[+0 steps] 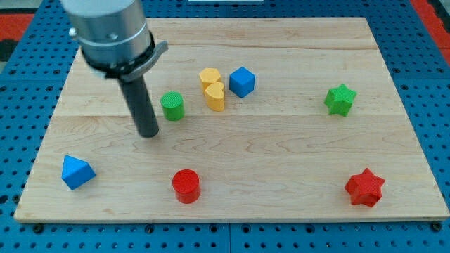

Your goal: Slide the blue triangle to the top left of the red circle

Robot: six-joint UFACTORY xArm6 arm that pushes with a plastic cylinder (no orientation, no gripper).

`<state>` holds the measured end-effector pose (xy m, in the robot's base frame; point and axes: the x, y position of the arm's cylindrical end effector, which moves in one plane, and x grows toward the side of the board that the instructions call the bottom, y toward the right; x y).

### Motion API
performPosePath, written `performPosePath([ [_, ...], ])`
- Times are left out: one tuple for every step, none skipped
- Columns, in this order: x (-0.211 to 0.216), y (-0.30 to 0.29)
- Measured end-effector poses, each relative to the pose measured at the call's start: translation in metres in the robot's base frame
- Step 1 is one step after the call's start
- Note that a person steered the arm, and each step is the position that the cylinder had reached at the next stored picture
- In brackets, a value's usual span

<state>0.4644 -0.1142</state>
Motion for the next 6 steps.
performPosePath([
  [-0.007,0.026],
  [0.063,-0.016],
  [0.119,-0.060],
  [0.133,-0.148],
  [0.089,-0.128],
  [0.038,-0.025],
])
